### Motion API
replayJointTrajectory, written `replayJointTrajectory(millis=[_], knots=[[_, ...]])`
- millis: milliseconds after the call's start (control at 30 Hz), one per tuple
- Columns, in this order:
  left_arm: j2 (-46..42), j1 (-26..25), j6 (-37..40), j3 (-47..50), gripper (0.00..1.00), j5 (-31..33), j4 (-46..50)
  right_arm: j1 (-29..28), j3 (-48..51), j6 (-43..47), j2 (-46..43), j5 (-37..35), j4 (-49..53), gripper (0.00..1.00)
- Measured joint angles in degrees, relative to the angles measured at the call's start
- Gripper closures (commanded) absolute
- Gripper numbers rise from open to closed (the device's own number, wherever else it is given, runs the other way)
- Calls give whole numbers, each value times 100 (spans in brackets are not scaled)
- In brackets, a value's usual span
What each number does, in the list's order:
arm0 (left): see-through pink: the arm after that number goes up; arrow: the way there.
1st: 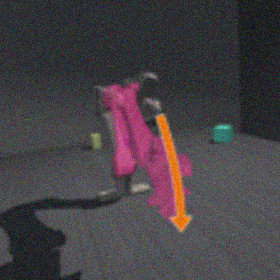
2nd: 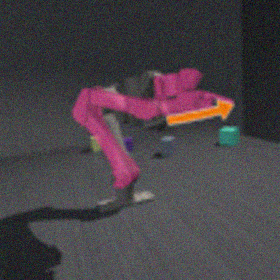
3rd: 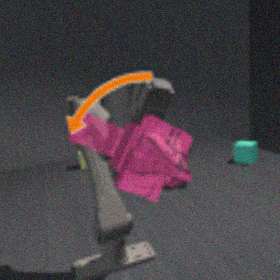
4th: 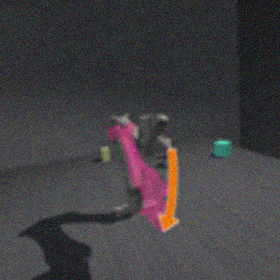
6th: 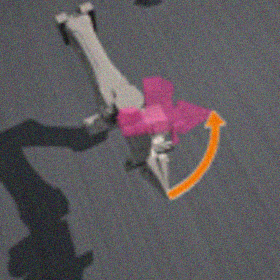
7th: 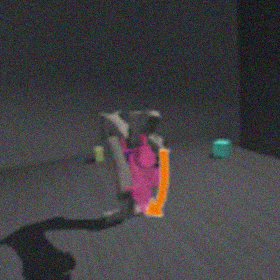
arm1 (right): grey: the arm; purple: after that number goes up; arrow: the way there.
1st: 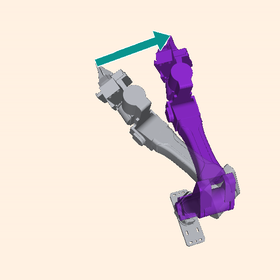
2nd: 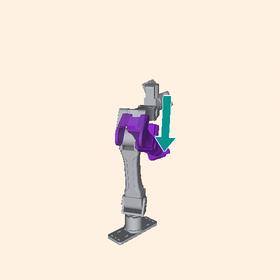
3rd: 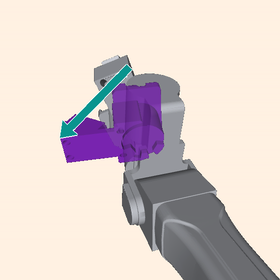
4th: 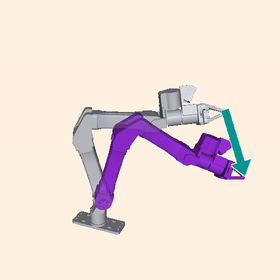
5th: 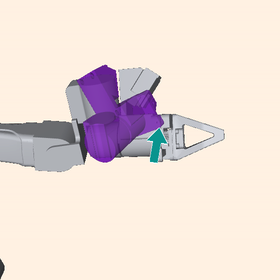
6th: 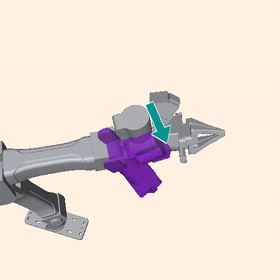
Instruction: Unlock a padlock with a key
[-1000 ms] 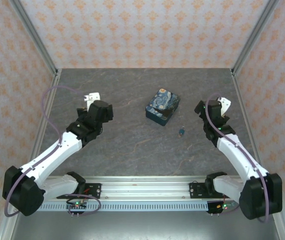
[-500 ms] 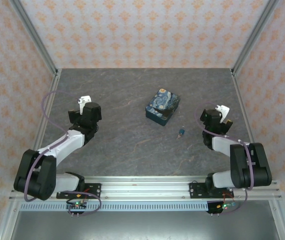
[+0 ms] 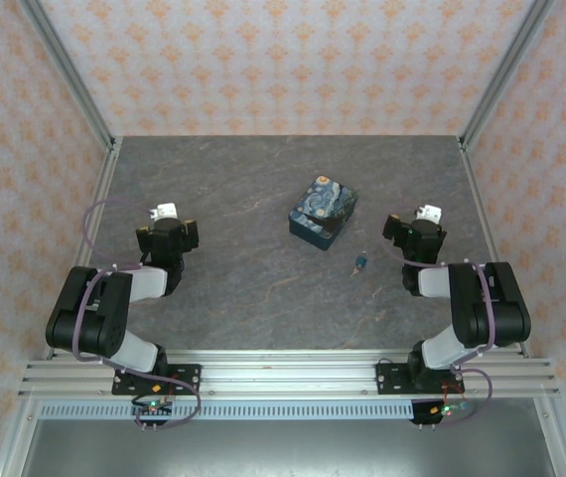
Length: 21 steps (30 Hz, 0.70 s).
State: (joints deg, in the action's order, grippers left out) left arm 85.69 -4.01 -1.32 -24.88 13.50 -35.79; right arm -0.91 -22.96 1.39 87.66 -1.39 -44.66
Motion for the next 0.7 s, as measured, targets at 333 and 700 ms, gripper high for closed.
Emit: replayJointTrajectory(millis=[333,700], knots=[[9,42,37,20,0,-529,-459,17,-4,0,0,35,-39,1],[9,42,37,20,0,-566,-485,17,-4,0,0,31,-39,1]])
